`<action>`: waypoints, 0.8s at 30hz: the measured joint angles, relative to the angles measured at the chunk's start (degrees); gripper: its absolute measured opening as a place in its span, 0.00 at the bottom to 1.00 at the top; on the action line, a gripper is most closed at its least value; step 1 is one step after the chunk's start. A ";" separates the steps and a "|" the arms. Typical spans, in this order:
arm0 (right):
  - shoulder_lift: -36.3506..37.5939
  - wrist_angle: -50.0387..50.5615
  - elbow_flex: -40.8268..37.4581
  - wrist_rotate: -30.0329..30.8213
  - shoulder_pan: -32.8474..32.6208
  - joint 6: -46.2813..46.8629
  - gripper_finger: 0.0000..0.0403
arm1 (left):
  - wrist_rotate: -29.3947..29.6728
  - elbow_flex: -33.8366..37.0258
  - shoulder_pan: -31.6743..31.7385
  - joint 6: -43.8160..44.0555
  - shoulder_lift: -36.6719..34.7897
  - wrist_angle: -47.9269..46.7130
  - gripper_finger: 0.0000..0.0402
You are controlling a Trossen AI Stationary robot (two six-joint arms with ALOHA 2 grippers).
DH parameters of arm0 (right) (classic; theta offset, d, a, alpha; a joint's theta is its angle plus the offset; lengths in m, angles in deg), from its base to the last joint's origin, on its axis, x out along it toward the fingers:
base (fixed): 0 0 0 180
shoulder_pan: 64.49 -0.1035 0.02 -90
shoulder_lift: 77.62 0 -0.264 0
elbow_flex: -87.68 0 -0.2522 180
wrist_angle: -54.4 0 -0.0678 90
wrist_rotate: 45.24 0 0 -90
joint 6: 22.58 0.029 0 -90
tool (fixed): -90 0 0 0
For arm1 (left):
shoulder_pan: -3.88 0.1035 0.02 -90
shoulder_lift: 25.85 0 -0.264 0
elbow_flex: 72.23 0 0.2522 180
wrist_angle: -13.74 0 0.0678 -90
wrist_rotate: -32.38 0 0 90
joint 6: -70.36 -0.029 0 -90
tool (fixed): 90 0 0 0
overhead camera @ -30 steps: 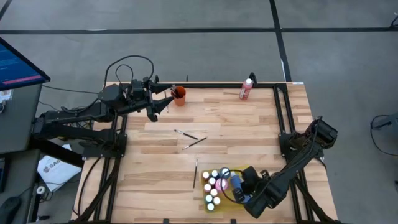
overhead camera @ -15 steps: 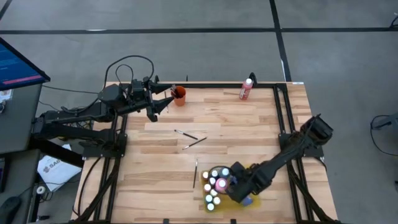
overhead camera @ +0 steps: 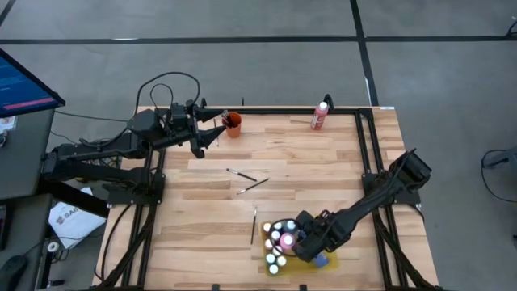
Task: Pick & Place Paint Supplies
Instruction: Put the purple paint bottle into the yellow bin
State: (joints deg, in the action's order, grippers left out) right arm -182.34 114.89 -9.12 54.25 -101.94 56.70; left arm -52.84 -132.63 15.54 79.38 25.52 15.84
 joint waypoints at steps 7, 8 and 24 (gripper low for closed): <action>-2.30 -2.17 0.30 0.90 -0.52 -1.86 0.66 | 0.24 0.00 -0.01 -0.07 -0.02 0.06 0.71; -2.30 -1.91 0.30 0.90 -0.50 -2.01 0.66 | 0.24 0.00 -0.02 -0.07 -0.02 0.02 0.71; 0.67 5.81 -0.69 -11.79 -0.48 -6.73 0.66 | 0.20 0.00 0.00 -0.20 -0.02 0.05 0.71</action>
State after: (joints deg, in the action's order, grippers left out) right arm -181.67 120.70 -9.81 42.45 -102.43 49.97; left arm -52.65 -132.63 15.54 79.18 25.50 15.89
